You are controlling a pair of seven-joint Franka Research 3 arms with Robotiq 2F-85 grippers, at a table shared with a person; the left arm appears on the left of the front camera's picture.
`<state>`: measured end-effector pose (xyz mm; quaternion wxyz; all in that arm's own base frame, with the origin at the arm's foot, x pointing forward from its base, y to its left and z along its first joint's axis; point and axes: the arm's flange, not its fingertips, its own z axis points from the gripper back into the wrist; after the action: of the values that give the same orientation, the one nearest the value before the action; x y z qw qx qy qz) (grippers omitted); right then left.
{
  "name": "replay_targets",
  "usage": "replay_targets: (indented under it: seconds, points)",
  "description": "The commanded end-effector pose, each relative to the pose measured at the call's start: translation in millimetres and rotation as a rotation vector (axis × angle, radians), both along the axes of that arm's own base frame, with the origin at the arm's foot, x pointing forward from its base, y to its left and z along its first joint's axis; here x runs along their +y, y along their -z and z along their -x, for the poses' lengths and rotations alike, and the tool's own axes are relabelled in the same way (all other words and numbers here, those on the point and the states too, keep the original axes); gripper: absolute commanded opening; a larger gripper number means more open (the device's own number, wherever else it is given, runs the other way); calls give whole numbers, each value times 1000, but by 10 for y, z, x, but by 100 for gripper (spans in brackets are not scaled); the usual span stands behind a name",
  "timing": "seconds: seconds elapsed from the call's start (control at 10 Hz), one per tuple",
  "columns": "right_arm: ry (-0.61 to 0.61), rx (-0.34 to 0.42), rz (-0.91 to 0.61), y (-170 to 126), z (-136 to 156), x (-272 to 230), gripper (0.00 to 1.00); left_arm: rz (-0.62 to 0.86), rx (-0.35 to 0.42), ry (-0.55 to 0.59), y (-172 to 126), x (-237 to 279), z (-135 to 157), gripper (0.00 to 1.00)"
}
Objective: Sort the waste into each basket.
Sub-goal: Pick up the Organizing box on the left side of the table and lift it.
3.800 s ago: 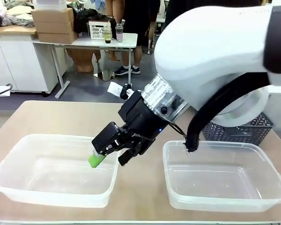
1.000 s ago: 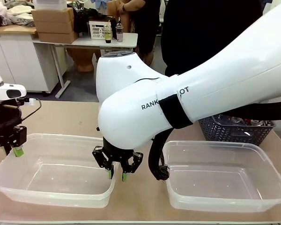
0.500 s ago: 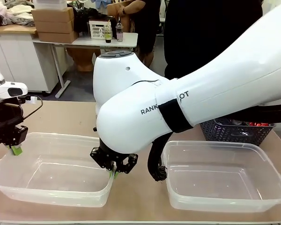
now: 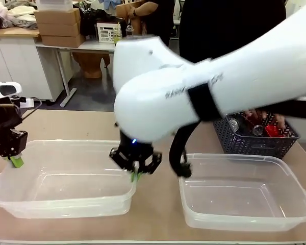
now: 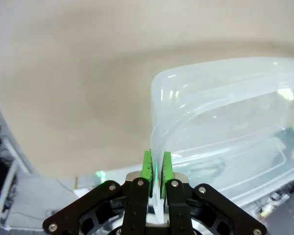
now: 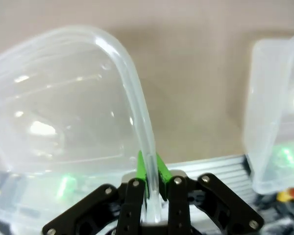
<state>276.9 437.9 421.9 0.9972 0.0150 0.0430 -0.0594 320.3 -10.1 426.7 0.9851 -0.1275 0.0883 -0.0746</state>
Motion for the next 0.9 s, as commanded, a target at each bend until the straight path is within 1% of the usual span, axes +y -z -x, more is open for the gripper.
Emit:
replay_targets:
  seconds: [0.0, 0.1, 0.2, 0.3, 0.4, 0.5, 0.6, 0.8]
  points:
    - [-106, 57, 33, -519, -218, -494, 0, 69, -19, -54, -500, 22, 168, 0]
    - [-171, 57, 30, -687, -259, -600, 0, 48, -80, -66, -827, -82, 84, 0]
    - [-234, 61, 36, -786, -278, -689, 0, 58, -98, -66, -1071, -191, -23, 0]
    - [-248, 57, 57, -816, -269, -758, 0, 95, -116, -68, -1306, -309, -150, 0]
    - [-299, 42, 29, -777, -200, -800, 0, 117, -114, -122, -1468, -395, -278, 0]
    - [-288, 34, -38, -716, 4, -820, 0, 105, -106, -65, -1159, -368, 72, 0]
    - [-230, 26, -27, -968, -256, -585, 0, 105, -106, -65, -1159, -368, 72, 0]
    - [-230, 26, -27, -968, -256, -585, 0, 105, -106, -65, -1159, -368, 72, 0]
